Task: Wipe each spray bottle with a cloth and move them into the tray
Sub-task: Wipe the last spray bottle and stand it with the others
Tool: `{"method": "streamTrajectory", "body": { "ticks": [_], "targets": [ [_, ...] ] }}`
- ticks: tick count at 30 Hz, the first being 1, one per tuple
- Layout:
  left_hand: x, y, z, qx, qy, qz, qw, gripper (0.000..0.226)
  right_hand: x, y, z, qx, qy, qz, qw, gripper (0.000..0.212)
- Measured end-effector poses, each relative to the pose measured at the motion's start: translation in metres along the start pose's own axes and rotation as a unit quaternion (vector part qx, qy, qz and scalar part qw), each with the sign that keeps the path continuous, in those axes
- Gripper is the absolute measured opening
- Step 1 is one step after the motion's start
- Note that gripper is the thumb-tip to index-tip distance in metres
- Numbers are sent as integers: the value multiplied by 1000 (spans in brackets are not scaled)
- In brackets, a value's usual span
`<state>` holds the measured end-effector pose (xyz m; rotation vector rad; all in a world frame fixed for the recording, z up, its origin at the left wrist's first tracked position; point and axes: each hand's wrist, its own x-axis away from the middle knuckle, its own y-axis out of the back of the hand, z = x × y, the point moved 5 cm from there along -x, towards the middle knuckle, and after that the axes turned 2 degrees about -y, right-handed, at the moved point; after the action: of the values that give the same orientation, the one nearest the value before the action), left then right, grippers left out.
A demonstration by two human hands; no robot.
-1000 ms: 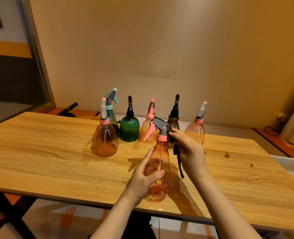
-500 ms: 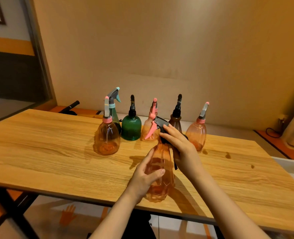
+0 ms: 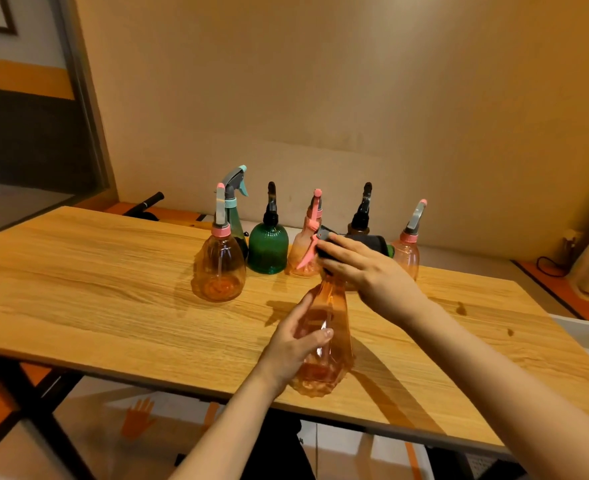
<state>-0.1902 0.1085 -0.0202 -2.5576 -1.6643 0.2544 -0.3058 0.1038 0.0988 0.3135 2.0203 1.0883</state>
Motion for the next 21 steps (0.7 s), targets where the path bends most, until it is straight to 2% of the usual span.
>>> {"method": "streamTrajectory", "body": {
  "ticks": [3,5,8,12,15,18,21],
  "targets": [
    [0,-2,-3,3,-13,16,1000,69,11,6,-14,-18,-70,-15,997,74],
    [0,-2,-2,10,-10,19,1000,75,7,16,-13,-39,-90,-41,994,69],
    [0,-1,3,10,13,13,1000,102,-14,30,-4,-53,-73,-77,993,57],
    [2,-1,3,14,14,2,1000,104,-26,15,0,-52,-76,-45,995,66],
    [0,1,2,19,-7,5,1000,84,1,0,-6,-83,-131,-57,986,64],
    [-2,0,2,31,-10,11,999,83,28,-9,-14,-89,-173,-60,979,73],
    [-1,-3,0,22,-18,16,999,76,34,-1,-18,-92,-180,-75,976,69]
  ]
}}
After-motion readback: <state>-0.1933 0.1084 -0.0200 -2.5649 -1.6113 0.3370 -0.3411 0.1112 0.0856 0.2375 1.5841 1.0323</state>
